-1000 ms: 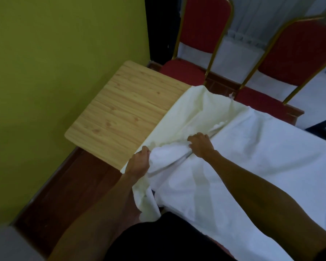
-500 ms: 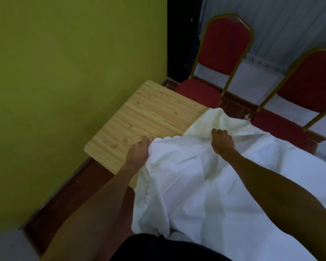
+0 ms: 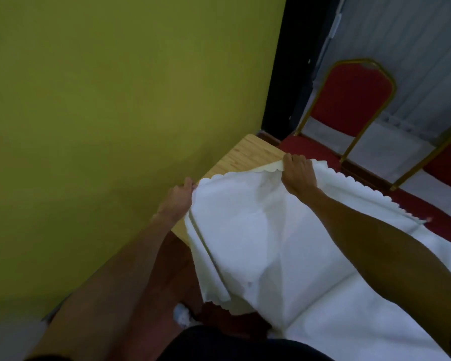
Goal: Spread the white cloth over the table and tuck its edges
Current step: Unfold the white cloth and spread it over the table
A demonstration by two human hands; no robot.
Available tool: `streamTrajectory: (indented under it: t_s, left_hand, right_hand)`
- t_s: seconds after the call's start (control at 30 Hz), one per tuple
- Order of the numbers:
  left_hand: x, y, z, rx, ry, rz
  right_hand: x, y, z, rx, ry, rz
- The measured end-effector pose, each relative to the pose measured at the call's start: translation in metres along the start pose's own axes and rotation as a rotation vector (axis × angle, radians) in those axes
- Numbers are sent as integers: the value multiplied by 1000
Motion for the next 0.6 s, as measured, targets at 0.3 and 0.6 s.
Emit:
streamTrajectory:
  t_s: [0.3,0.6]
  left_hand:
    - [-133,-43,88,98,-111,13]
    - [-203,-86,139,237,-261,-1]
  right_hand:
    - [-42,-65,139,-15,-13,-123]
    - [-52,-102,204,-43,90,-132]
Point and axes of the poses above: each hand's wrist, its own y-axis away from the middle knuckle, its own x-axis out of the palm, z = x × y, the point moved 2 cm from there along -y, towards the middle knuckle, and after that the axes turned 9 degrees about y, right-handed, at the moved point
